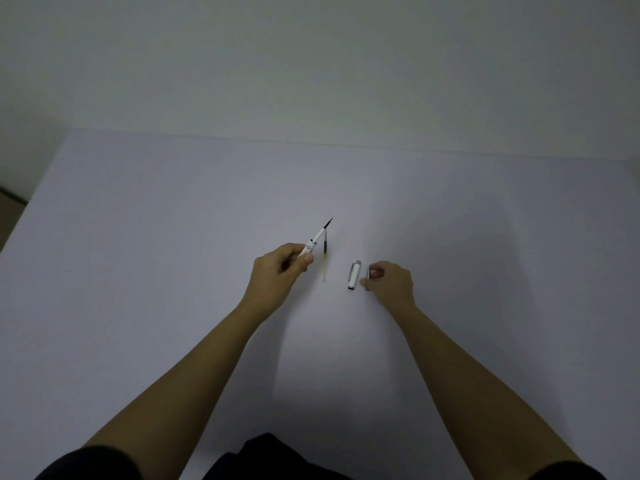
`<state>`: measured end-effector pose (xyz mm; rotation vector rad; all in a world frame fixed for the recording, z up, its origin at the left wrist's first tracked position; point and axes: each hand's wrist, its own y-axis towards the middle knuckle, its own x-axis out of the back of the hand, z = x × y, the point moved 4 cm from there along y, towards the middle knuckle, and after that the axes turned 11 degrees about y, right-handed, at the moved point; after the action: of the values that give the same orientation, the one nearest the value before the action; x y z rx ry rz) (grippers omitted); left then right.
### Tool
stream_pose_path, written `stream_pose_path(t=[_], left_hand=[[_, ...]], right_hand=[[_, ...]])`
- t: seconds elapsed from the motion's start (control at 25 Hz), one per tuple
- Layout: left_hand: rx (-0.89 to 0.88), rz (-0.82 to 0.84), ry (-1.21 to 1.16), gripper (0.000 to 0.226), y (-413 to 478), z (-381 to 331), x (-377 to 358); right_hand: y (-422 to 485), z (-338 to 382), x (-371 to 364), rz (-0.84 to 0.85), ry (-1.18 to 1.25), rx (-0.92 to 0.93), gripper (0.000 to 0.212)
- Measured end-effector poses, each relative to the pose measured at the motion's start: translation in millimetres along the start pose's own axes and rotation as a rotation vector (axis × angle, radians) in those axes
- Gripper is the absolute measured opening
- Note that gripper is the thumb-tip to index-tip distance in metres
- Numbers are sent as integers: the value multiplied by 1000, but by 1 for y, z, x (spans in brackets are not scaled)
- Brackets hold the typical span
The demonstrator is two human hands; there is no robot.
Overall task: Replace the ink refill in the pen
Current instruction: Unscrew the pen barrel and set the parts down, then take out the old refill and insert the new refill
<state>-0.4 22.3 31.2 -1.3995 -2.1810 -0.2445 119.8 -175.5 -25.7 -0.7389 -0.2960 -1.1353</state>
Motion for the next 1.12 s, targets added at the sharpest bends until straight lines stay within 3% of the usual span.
stream_pose_path(t=[0.2,0.4,0.48,0.64,0.84,0.92,1.0,1.12], left_hand=[[4,5,-2,13,-2,0,-1],[5,-1,-14,12,-4,-2,0],[-1,-17,-6,13,-3,-3,0],[-25,-30,17,10,-2,-9,-4],[-15,28,35,6,-2,-1,-11],[30,41,52,7,0,12,-9],[82,45,74,7,6,30,-5],[96,40,64,5,2,32,-1]], right_hand=[[2,0,-5,29,26,-4,41],[-2,15,3,-61,68,77,29],[-6,38,7,-55,160,176,22],[-19,89,2,199,435,300,21],[-7,116,-10,263,679,256,15],[9,123,-13,208,809,211,13],[35,125,-14,108,784,181,16],[45,106,-13,4,485,154,26]])
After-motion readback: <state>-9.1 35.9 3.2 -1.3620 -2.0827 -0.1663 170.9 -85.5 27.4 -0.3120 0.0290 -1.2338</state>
